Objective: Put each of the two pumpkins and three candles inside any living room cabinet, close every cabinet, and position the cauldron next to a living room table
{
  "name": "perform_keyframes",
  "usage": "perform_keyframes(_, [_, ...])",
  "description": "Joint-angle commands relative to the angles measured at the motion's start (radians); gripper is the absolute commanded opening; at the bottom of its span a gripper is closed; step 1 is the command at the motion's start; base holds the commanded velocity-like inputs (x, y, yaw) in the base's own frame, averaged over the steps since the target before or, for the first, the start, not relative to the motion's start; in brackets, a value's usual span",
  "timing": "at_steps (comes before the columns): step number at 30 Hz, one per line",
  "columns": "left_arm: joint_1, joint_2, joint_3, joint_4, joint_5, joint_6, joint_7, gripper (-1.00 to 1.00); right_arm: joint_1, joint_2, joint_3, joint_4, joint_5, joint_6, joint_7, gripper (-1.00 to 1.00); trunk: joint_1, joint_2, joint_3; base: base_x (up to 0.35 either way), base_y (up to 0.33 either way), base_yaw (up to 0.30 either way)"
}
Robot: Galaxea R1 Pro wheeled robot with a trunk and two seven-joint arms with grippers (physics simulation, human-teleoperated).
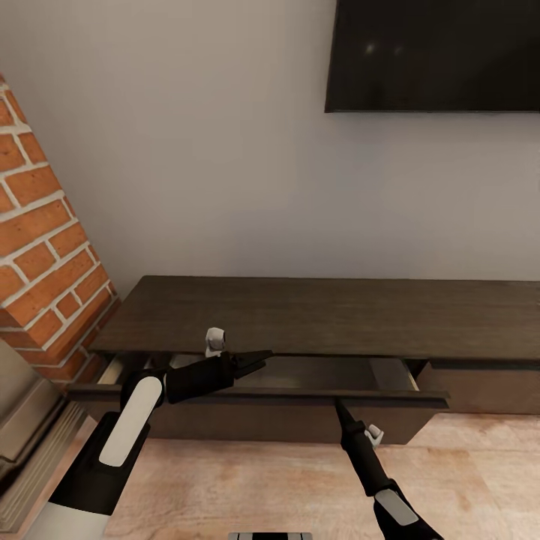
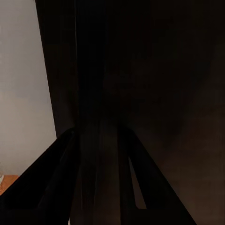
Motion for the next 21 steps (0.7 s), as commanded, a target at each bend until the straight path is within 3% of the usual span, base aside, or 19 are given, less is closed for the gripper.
perform_keyframes(1, [-0.001, 0.001, 0.000, 0.000, -0.003, 0.002, -0.005, 1.00, -0.001, 0.000, -0.009, -0.004, -0.010, 0.007, 0.093, -1.00, 0.000, 0.000, -0.001, -0.025, 0.000, 0.000])
perform_keyframes(10, [-0.001, 0.001, 0.000, 0.000, -0.003, 0.002, -0.005, 1.00, -0.001, 0.000, -0.009, -0.003, -0.011, 0.007, 0.092, -1.00, 0.000, 0.000, -0.001, -0.015, 0.000, 0.000])
perform_keyframes(21, [-0.001, 0.001, 0.000, 0.000, -0.003, 0.002, -0.005, 1.00, -0.001, 0.000, -0.009, -0.004, -0.011, 0.007, 0.092, -1.00, 0.000, 0.000, -0.001, -0.169, 0.000, 0.000])
